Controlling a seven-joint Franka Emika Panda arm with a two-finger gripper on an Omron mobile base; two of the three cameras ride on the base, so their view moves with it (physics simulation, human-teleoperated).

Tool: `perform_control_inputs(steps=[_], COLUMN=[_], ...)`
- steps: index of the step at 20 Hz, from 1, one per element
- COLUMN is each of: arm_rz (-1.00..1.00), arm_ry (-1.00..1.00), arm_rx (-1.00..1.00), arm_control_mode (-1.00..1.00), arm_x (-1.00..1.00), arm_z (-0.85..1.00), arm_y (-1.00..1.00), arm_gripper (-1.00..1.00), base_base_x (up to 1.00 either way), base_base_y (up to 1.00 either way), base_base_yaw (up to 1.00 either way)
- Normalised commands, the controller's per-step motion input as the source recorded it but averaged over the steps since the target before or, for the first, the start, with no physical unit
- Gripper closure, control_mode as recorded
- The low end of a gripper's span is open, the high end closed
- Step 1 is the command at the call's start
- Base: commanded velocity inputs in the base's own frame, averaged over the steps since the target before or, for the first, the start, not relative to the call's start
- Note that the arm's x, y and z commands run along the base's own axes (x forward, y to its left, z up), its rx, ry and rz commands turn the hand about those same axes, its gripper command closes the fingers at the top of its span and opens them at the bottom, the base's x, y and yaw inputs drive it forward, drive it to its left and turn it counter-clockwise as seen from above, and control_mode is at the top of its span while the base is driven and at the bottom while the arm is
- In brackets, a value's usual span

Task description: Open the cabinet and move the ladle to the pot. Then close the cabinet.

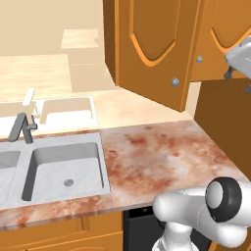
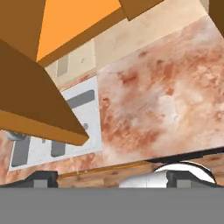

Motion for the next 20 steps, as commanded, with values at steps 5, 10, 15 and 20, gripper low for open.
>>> perform_control_inputs(steps=[5,10,15,20], arm_rz=[0.0,0.0,0.0,0.0], arm_ry=[-0.09,-0.11,0.0,0.0], arm_rx=[0.22,0.2,0.2,0.15], arm_control_mode=[-1.0,-1.0,-1.0,-1.0], arm_x=[0.51,0.68,0.99,0.63], arm_z=[-0.45,-0.2,0.0,0.0], arm_y=[0.26,0.16,0.01,0.24], arm_gripper=[-1.0,-1.0,-1.0,-1.0], base_base_x=[0.0,0.0,0.0,0.0], base_base_y=[0.0,0.0,0.0,0.0], base_base_yaw=[0.0,0.0,0.0,0.0])
